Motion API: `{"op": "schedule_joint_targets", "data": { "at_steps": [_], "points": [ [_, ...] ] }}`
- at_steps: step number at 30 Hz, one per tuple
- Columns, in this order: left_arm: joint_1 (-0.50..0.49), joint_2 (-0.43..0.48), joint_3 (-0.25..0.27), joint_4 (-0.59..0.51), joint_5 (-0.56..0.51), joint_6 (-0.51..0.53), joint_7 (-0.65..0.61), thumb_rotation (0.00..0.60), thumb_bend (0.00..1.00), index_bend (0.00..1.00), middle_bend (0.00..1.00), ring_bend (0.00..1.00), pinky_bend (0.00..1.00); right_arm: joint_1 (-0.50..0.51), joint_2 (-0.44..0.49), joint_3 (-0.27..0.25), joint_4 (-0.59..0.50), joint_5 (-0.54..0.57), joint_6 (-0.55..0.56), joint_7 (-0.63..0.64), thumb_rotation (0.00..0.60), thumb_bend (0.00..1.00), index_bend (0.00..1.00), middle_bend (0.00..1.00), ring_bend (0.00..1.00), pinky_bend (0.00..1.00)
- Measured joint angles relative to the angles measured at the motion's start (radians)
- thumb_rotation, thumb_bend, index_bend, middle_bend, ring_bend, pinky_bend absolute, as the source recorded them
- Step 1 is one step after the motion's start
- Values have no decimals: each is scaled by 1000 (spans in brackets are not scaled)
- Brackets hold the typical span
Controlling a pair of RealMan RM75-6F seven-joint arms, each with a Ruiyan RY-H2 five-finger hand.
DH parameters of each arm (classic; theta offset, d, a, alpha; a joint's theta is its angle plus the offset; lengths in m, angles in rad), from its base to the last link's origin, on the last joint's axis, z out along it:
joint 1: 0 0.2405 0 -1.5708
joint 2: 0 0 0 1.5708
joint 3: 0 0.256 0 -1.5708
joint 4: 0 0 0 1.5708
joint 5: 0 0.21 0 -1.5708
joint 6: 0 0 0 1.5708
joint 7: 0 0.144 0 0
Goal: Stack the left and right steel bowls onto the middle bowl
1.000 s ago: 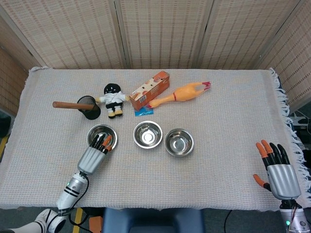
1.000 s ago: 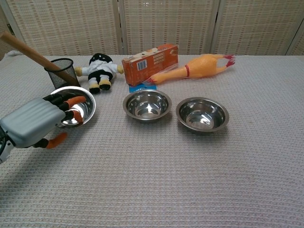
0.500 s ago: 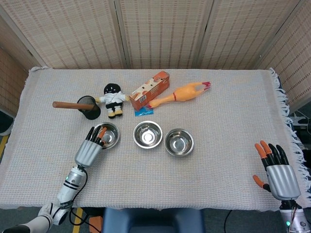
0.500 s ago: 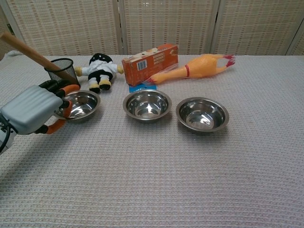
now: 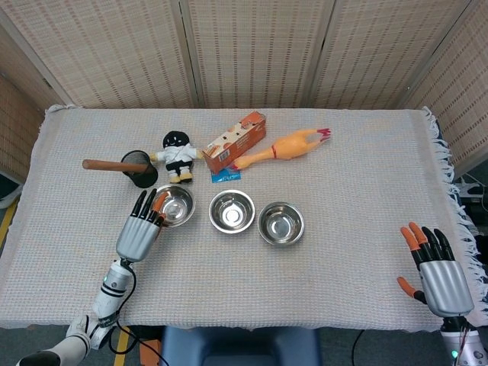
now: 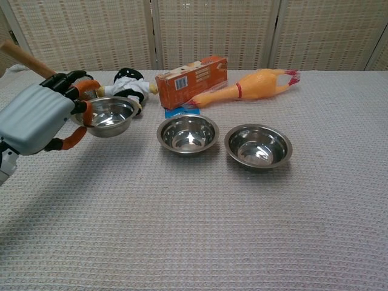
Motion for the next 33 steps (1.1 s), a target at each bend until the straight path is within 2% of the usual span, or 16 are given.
{"op": "schedule_joint_targets", "data": {
  "at_steps": [5, 8, 19, 21, 22, 27, 29, 33],
  "points": [
    [-8, -8, 2, -31, 10, 50, -7, 600, 462, 668, 106, 0, 127, -2, 5, -3, -4, -5, 2, 7, 600, 92, 0, 0, 0, 0],
    [-32, -21, 6, -67, 21, 50, 30, 600, 462, 665, 105, 0, 127, -3, 13, -7, -7, -12, 4, 17, 600, 92, 0, 0, 0, 0],
    [-198, -118, -9, -81, 16, -128, 148, 600, 460, 646, 103, 0, 121, -4, 32, 1, -10, 5, 2, 52, 600, 92, 0, 0, 0, 0],
    [-219, -133, -12, -68, 13, -153, 154, 600, 456, 596, 94, 0, 120, -5, 34, 3, -10, 10, 2, 56, 600, 92, 0, 0, 0, 0],
    [-226, -139, -13, -63, 11, -164, 157, 600, 456, 537, 85, 0, 119, -5, 35, 4, -10, 14, 2, 57, 600, 92, 0, 0, 0, 0],
    [-245, -159, -10, -44, -4, -218, 169, 600, 460, 35, 8, 0, 114, -6, 37, 5, -12, 15, 0, 59, 600, 92, 0, 0, 0, 0],
    [-245, -158, -9, -54, -11, -225, 170, 600, 459, 0, 0, 0, 113, -6, 37, 2, -12, 9, -1, 59, 600, 92, 0, 0, 0, 0],
    [-239, -136, -5, -108, -17, -229, 171, 600, 465, 0, 0, 0, 112, -5, 36, -1, -13, 4, -4, 55, 600, 92, 0, 0, 0, 0]
  ]
}}
